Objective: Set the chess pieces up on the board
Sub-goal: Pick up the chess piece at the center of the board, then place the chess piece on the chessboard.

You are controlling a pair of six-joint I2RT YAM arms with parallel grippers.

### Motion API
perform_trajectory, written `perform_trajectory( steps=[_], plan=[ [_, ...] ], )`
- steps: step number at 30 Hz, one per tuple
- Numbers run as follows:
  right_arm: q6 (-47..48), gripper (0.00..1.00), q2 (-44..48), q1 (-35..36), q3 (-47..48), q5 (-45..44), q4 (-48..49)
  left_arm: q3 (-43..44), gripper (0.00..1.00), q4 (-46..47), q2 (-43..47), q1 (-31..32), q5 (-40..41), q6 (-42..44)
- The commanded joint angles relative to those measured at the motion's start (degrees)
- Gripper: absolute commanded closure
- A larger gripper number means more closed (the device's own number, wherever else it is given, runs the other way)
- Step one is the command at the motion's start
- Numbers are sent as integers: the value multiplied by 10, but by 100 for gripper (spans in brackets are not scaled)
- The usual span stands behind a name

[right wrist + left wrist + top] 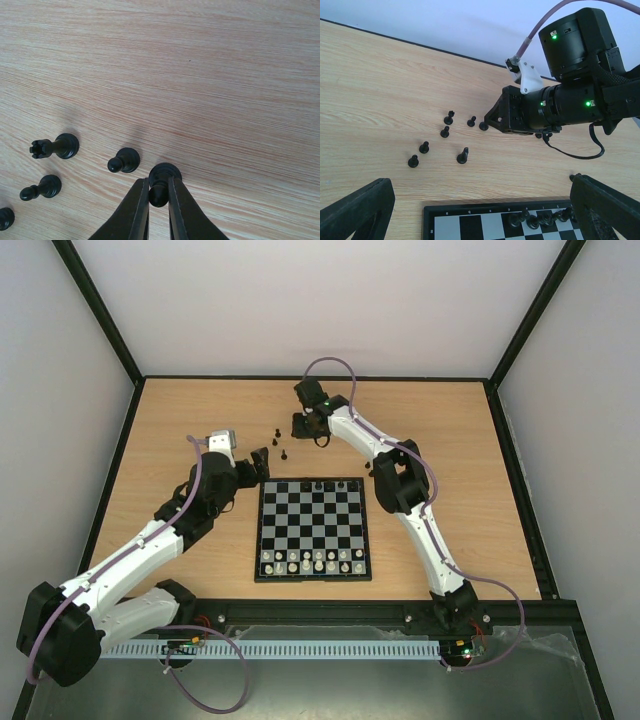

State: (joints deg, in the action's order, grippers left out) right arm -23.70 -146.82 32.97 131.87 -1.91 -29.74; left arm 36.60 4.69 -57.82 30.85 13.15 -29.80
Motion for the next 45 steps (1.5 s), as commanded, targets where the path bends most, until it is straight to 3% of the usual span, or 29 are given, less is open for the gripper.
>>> perform_trajectory(
  steps=[1,15,26,45],
  plan=[
    [4,89,-8,-2,23,1,-24,5,1,-9,6,0,8,1],
    [20,96,37,-1,-7,-17,-46,5,1,-8,5,0,7,1],
    [36,97,196,15,-207,-36,10,4,1,-6,2,0,6,0],
    [39,98,358,118,-410,-23,42,4,1,-11,13,0,16,4]
  ],
)
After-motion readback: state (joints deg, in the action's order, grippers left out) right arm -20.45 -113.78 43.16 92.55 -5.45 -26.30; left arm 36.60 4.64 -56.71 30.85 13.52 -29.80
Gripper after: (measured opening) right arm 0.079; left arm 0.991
